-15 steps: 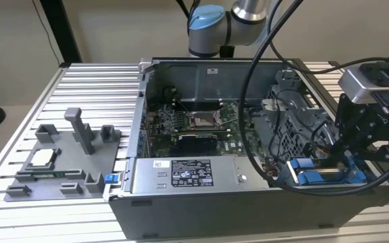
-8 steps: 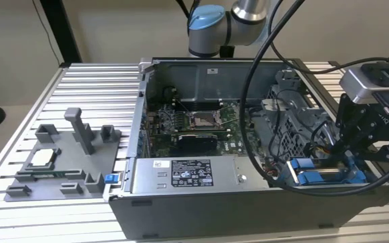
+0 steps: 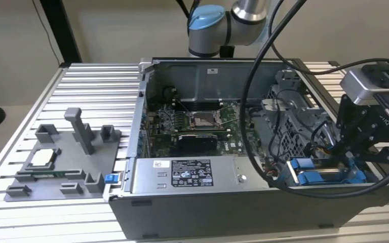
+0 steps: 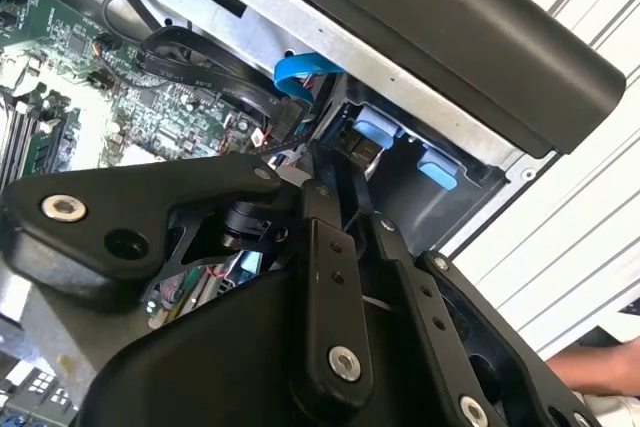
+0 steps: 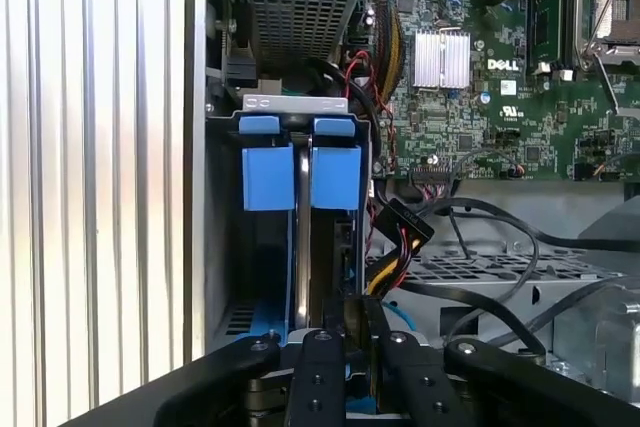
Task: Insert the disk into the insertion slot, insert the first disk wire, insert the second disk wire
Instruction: 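Insert the first disk wire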
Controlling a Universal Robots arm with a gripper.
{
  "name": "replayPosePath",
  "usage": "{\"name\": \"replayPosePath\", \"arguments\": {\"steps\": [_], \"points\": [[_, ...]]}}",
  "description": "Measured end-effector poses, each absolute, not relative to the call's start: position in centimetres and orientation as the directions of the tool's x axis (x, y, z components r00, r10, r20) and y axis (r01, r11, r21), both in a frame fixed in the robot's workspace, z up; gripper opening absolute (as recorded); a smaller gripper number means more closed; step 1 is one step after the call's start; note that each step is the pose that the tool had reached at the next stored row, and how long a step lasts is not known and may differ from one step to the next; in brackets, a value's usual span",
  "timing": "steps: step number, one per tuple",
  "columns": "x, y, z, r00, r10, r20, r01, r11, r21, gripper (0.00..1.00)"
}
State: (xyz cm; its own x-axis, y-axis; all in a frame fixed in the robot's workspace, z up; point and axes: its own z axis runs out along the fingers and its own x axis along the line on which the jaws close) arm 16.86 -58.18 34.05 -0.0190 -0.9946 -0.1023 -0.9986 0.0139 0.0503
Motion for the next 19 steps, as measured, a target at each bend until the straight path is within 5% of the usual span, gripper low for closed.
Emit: {"name": "replayPosePath", "arguments": {"steps": [19], "points": [[16.8, -58.2, 32.9, -0.022, -0.995, -0.102, -0.999, 0.017, 0.050, 0.00]]}}
